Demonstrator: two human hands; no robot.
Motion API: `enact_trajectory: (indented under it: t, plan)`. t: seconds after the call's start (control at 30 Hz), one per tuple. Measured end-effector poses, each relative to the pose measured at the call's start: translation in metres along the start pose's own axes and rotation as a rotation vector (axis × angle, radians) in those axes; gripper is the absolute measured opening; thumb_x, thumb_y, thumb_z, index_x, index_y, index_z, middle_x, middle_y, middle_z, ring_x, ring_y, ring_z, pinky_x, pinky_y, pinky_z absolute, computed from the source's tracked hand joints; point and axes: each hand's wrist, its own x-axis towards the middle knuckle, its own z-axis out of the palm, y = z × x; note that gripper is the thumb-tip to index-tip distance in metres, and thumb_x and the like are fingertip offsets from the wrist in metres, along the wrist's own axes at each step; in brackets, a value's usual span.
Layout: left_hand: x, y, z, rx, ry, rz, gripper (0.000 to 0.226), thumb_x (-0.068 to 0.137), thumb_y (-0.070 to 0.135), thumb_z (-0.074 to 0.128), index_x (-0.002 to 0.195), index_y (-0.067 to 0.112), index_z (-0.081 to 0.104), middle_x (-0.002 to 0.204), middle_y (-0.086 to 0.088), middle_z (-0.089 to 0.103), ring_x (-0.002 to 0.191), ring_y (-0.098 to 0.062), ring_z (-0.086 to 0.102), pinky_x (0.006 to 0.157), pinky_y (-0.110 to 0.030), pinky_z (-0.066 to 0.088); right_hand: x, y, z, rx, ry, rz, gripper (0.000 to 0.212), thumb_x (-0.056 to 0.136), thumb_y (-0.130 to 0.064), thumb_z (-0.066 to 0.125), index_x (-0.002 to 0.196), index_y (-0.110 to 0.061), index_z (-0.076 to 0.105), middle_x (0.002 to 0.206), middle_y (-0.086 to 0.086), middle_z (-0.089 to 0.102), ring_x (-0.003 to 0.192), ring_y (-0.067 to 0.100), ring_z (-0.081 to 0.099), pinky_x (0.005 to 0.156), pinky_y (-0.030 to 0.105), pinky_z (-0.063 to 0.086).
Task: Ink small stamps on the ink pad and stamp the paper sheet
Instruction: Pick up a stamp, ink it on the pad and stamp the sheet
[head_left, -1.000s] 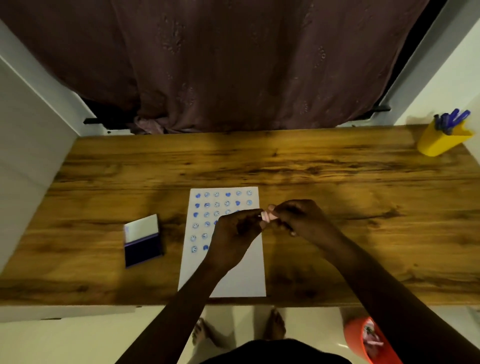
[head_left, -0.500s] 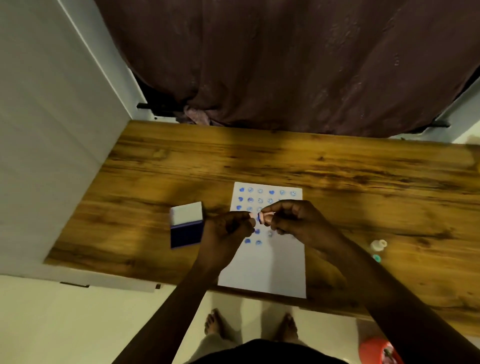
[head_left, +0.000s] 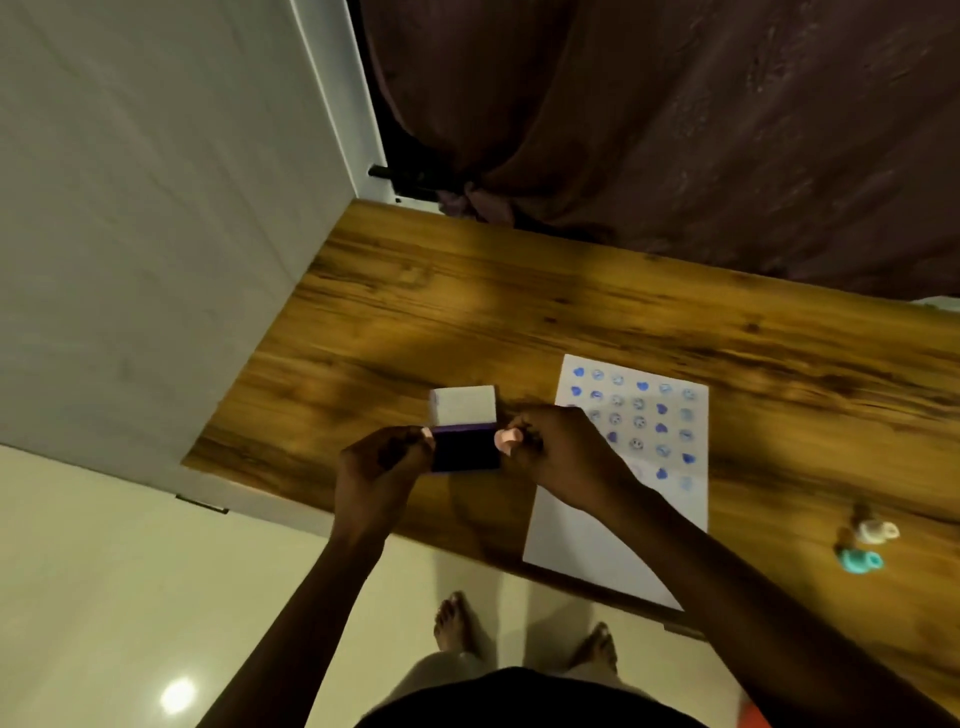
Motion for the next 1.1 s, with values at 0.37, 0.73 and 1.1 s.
enact_trajectory:
  t: [0.37, 0.73, 1.1]
  plan:
    - [0.007, -0.018, -0.041, -0.037, -0.007, 0.014, 0.012, 0.088, 0.015, 0.076, 0.092, 0.025, 0.081, 0.089, -0.003, 0.082, 0.084, -0.02, 0.079, 0.074, -0.032, 0.064, 0.025, -0.024, 0.04, -0.404, -0.11, -0.035, 0.028, 0.099, -0.028, 0.062, 0.122, -0.012, 0.063, 0.122, 0.011, 0.07, 0.111, 0.025, 0.069, 0.092, 0.031, 0.055]
    - [0.017, -0.02, -0.043, -0.083, -0.039, -0.038, 0.01, 0.09, 0.013, 0.076, 0.098, 0.018, 0.081, 0.094, -0.009, 0.082, 0.095, -0.034, 0.077, 0.087, -0.062, 0.06, 0.025, -0.031, 0.056, -0.498, -0.165, 0.031, 0.038, 0.097, -0.027, 0.063, 0.132, -0.014, 0.059, 0.131, 0.009, 0.065, 0.121, 0.024, 0.062, 0.106, 0.031, 0.047]
    - [0.02, -0.001, -0.031, -0.117, -0.1, -0.041, 0.014, 0.089, 0.001, 0.074, 0.093, 0.013, 0.081, 0.087, -0.009, 0.082, 0.085, -0.032, 0.077, 0.079, -0.045, 0.061, 0.032, -0.035, 0.056, -0.416, -0.133, 0.124, 0.033, 0.091, -0.024, 0.072, 0.12, -0.011, 0.064, 0.121, 0.011, 0.07, 0.111, 0.027, 0.068, 0.096, 0.034, 0.053]
